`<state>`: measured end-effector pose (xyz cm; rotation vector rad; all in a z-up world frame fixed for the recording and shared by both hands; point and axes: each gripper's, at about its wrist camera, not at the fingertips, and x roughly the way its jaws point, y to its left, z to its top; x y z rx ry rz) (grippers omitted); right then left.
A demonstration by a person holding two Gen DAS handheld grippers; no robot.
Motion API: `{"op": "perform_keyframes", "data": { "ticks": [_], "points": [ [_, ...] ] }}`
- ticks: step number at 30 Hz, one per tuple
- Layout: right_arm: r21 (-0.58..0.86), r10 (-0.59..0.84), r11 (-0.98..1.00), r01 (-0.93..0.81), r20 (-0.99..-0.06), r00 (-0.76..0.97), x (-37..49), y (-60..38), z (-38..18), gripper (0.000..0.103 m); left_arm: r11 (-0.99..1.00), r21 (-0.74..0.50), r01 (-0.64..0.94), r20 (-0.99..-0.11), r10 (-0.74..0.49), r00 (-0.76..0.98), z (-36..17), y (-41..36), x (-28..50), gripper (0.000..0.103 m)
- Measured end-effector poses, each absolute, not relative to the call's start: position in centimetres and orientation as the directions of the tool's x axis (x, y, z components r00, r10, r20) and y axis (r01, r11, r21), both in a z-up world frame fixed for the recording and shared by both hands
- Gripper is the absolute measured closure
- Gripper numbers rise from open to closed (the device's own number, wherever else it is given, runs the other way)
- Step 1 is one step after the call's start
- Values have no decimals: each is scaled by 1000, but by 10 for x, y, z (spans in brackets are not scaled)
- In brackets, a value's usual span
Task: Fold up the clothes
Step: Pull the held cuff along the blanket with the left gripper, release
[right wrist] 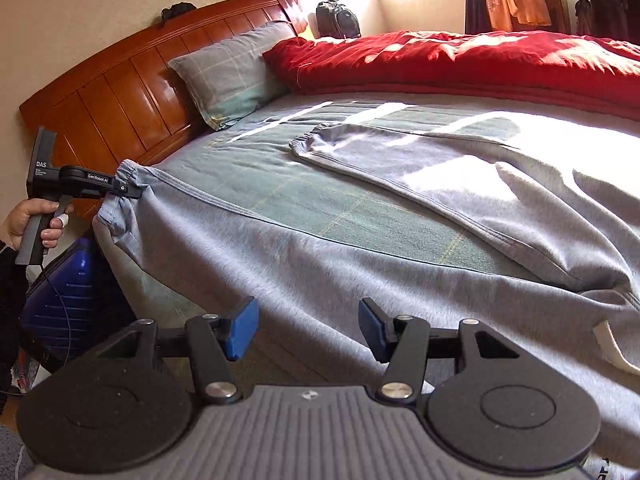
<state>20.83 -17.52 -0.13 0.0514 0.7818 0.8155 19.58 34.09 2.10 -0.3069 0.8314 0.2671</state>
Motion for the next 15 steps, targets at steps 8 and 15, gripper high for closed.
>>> {"op": "perform_keyframes", "data": {
  "ticks": [8,15],
  "points": [
    [320,591,794,-517,-606,533,210,-220,4,41,903,-149,-402,-832,105,545,-32,370,247,84],
    [351,561,824,-444,-614,556,214,-239,-7,41,901,-124,-417,-854,117,507,-68,371,260,87]
  ]
}}
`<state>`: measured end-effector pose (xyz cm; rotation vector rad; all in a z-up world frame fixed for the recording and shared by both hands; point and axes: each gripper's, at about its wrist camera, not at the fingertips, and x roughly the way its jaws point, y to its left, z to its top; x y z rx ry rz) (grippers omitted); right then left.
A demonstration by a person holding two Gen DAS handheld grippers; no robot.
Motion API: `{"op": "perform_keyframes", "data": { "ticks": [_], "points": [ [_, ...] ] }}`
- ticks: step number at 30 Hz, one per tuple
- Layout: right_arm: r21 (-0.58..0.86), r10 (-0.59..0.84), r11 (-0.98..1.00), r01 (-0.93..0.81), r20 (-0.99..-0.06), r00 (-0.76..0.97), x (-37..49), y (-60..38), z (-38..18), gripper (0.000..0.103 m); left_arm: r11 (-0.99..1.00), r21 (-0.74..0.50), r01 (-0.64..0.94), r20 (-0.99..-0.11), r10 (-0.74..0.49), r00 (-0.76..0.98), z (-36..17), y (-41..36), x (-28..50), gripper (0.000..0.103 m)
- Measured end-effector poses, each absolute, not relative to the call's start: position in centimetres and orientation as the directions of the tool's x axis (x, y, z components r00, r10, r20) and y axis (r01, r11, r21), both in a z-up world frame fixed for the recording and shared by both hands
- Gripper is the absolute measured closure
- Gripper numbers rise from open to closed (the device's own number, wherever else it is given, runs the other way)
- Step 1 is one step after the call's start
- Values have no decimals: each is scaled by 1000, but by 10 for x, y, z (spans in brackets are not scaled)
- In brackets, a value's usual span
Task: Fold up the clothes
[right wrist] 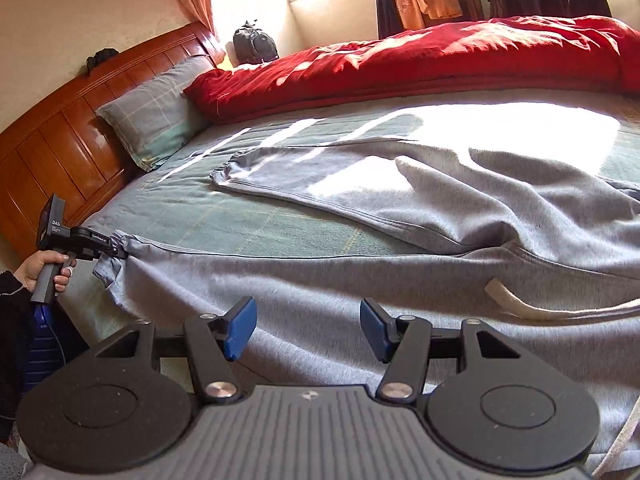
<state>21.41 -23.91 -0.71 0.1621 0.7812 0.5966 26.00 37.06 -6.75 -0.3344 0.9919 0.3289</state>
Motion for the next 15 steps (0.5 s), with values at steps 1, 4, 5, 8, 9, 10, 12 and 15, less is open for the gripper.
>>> {"op": "perform_keyframes", "data": {
  "ticks": [1,4,5,8,9,10,12,15],
  "points": [
    [351,559,826,-441,-615,556,214,-239,-8,41,900,-126,-416,-851,118,512,-66,371,259,89],
    [355,557,828,-435,-615,558,217,-238,-10,41,899,-146,-414,-834,113,540,-55,373,259,90],
    [351,554,830,-434,-615,561,217,-237,-10,41,903,-145,-405,-837,107,537,-54,373,261,88],
    [337,541,838,-429,-614,574,218,-234,-9,41,907,-132,-400,-852,102,513,-52,376,266,72],
    [341,544,836,-429,-612,574,218,-234,-10,40,902,-123,-414,-857,114,503,-53,378,266,68],
    [346,547,834,-429,-610,573,218,-234,-11,40,896,-130,-424,-857,114,503,-53,381,264,61],
    [346,547,834,-430,-612,571,217,-234,-11,40,884,-155,-442,-854,105,509,-52,387,260,59],
    [334,541,837,-433,-619,569,215,-234,-11,40,866,-198,-459,-845,87,528,-44,396,253,57]
  ]
}}
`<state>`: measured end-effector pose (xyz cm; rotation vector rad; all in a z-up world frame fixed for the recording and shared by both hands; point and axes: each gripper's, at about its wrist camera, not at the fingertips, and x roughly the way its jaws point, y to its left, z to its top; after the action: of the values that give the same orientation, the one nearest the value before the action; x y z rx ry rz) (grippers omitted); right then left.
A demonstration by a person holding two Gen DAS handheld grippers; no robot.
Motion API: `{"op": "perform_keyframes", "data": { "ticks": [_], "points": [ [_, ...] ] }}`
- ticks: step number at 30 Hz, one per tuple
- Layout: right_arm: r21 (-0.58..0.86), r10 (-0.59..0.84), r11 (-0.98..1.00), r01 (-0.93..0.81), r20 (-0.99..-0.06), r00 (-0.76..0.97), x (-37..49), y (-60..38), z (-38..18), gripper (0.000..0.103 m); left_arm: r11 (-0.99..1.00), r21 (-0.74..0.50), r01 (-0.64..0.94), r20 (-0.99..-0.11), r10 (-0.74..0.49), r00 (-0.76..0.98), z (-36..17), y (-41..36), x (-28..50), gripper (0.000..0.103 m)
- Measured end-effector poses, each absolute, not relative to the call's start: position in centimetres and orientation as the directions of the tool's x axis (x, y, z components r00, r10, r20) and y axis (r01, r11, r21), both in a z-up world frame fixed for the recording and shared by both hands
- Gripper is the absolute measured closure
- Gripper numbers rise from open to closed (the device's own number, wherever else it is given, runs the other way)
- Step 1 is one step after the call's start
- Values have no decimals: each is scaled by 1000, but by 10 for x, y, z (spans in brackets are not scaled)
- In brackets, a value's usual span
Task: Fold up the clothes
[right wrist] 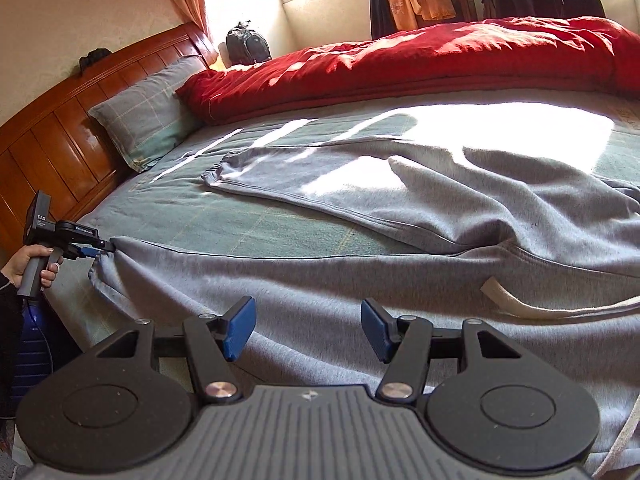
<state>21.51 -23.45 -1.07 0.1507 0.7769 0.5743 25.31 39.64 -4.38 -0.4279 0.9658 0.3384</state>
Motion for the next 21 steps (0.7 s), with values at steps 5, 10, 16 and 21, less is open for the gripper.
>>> {"op": "perform_keyframes", "data": {
  "ticks": [5,10,16,21],
  "points": [
    [317,533,841,-437,-620,575,214,-237,-7,40,844,-159,-513,-822,175,542,-22,404,240,55],
    [187,496,836,-515,-658,566,212,-223,-3,40,856,-193,-480,-834,114,540,-22,398,221,49],
    [45,451,801,-597,-700,553,207,-207,0,40,797,-307,-521,-836,36,548,-48,375,177,49],
    [76,492,774,-628,-698,521,205,-200,-6,40,621,-535,-573,-779,-100,619,-83,383,165,51]
  ]
}}
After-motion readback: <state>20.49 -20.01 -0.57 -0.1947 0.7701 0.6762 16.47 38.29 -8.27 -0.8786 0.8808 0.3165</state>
